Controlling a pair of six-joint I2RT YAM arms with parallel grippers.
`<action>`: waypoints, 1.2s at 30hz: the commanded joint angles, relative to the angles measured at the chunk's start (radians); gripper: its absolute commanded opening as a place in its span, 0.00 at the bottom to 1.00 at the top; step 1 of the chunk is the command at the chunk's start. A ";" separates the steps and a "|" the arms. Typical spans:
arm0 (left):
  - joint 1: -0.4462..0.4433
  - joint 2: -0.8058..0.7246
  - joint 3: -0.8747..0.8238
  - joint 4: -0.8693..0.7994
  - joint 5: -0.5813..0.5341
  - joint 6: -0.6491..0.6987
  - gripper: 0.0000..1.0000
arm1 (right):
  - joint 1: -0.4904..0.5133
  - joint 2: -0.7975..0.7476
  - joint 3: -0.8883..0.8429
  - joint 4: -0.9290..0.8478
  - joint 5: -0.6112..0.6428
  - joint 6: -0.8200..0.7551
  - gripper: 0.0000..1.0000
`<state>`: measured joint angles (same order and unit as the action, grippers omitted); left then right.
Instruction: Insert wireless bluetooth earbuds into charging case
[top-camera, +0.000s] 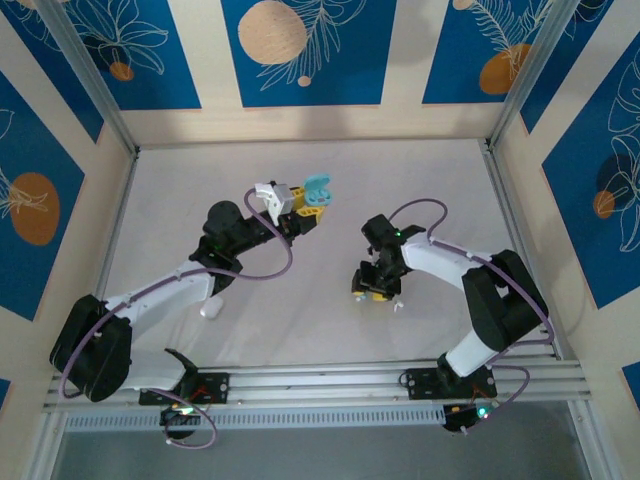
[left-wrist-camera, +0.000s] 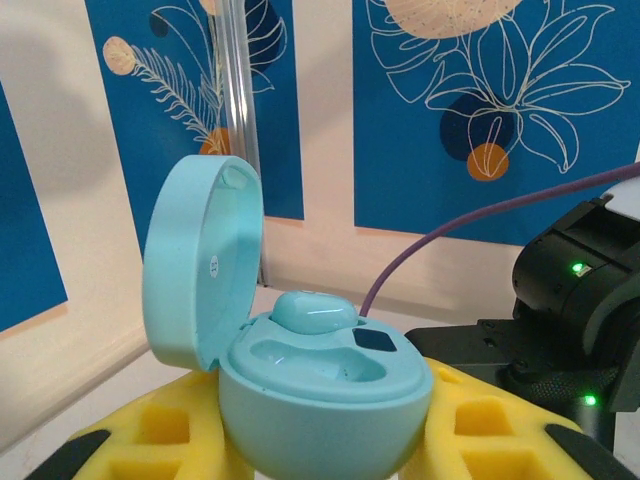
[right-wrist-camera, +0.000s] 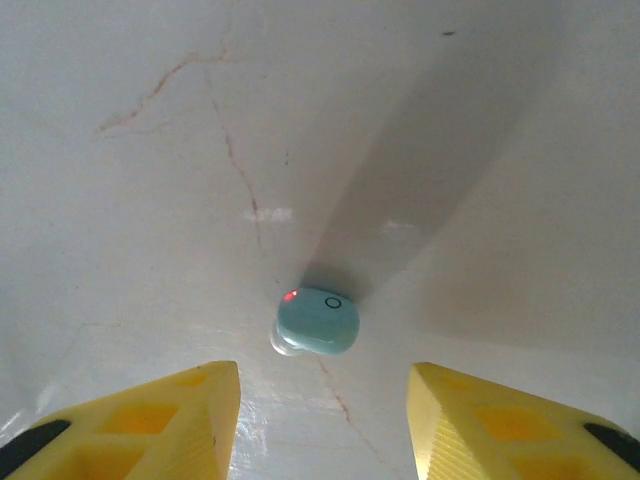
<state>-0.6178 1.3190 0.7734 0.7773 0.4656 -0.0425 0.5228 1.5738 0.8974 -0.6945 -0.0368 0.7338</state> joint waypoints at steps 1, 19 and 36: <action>-0.011 0.001 0.029 0.043 0.002 0.010 0.31 | -0.010 -0.025 -0.020 0.024 -0.035 0.118 0.51; -0.013 -0.008 0.021 0.046 0.002 0.009 0.31 | -0.006 0.024 -0.015 0.050 -0.066 0.103 0.48; -0.012 0.007 0.024 0.051 0.003 0.004 0.31 | 0.000 0.072 0.024 0.067 -0.031 0.056 0.41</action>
<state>-0.6178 1.3243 0.7734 0.7837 0.4660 -0.0425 0.5175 1.6279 0.8898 -0.6205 -0.0780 0.8120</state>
